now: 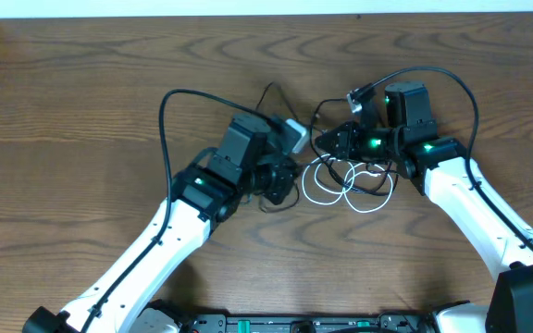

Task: Untangle cables
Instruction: 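Pull the black cable with the right gripper off to the right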

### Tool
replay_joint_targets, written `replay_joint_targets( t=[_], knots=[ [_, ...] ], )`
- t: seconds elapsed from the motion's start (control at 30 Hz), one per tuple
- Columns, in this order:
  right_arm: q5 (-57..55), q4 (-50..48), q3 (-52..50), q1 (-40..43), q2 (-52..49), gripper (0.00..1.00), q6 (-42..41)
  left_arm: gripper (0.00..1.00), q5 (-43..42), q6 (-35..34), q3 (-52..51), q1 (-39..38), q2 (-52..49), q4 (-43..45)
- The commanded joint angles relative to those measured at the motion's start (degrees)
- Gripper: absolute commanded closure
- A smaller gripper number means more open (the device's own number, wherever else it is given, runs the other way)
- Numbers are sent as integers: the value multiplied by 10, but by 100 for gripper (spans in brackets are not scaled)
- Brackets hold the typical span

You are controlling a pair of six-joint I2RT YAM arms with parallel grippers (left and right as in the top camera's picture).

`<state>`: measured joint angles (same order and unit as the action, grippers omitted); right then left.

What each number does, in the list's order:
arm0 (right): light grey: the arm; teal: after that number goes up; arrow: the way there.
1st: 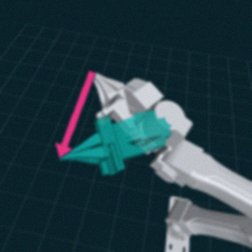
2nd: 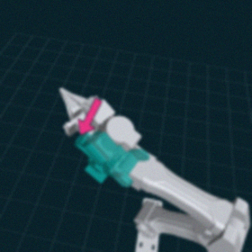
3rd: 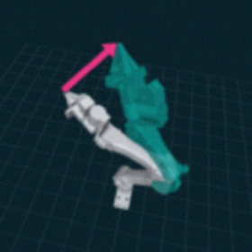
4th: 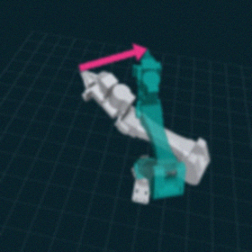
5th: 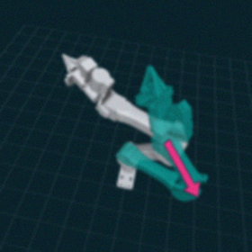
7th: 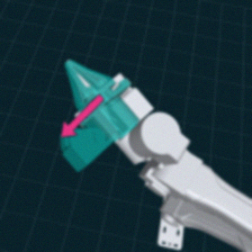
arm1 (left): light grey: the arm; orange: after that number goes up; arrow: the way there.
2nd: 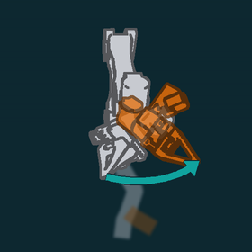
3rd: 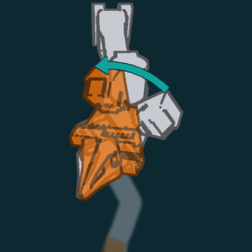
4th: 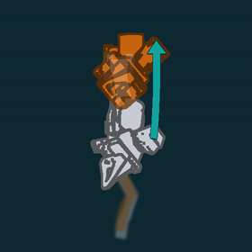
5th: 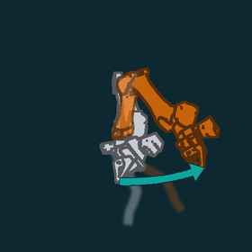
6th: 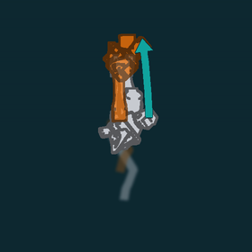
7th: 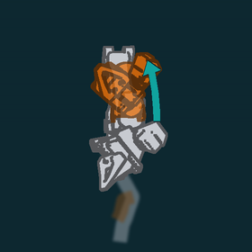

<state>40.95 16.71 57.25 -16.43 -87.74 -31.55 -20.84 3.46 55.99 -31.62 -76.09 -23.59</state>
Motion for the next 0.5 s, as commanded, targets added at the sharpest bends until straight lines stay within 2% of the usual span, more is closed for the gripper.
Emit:
replay_joint_targets(
  t=[0.0, 0.2, 0.33, 0.47],
  knots=[
    [-55, -20, 2, 0, 2, 99, 107, 73, 53, 3, 5, 16, 1, -26],
    [-92, -41, 56, 9, 29, 99, 138, 71, 85, -20, 5, 28, 1, -60],
    [-96, -40, 124, 14, 52, 99, 156, 70, 85, -20, 5, 28, 1, -61],
    [-160, -41, 205, 44, 79, 99, 160, 70, 85, -21, 5, 28, 1, -62]
  ],
)
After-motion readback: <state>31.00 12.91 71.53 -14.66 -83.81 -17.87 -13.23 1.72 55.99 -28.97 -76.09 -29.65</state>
